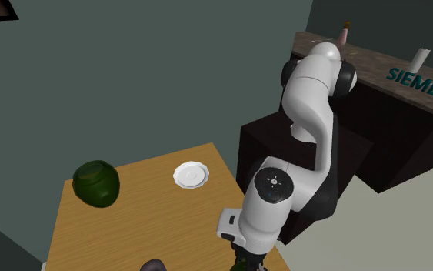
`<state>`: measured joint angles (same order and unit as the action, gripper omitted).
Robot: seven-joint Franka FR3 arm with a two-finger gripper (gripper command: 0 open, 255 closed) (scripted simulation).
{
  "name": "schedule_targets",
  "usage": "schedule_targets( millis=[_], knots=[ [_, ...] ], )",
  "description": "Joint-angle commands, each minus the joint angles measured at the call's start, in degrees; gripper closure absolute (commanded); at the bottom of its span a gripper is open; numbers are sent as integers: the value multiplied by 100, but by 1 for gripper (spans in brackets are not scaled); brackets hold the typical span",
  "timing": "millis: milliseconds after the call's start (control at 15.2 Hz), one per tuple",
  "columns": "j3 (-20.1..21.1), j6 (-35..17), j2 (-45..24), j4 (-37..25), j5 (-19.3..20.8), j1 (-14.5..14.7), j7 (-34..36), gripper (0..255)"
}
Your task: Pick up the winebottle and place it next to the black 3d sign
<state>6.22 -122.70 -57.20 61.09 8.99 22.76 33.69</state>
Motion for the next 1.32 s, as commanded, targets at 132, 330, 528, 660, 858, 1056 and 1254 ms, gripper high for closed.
schedule_targets(
  millis=[132, 330, 528, 660, 858, 1056, 1254],
  knots=[
    [-1, -26, -9, 10, 2, 0, 3, 255],
    [-1, -26, -9, 10, 2, 0, 3, 255],
    [-1, -26, -10, 9, 2, 0, 3, 0],
    [-1, -26, -10, 9, 2, 0, 3, 0],
    [18, 145, 270, 119, -14, -7, 2, 0],
    [34, 319, 495, 170, -29, -10, -3, 0],
    [34, 319, 495, 170, -29, -10, -3, 0]
  ],
)
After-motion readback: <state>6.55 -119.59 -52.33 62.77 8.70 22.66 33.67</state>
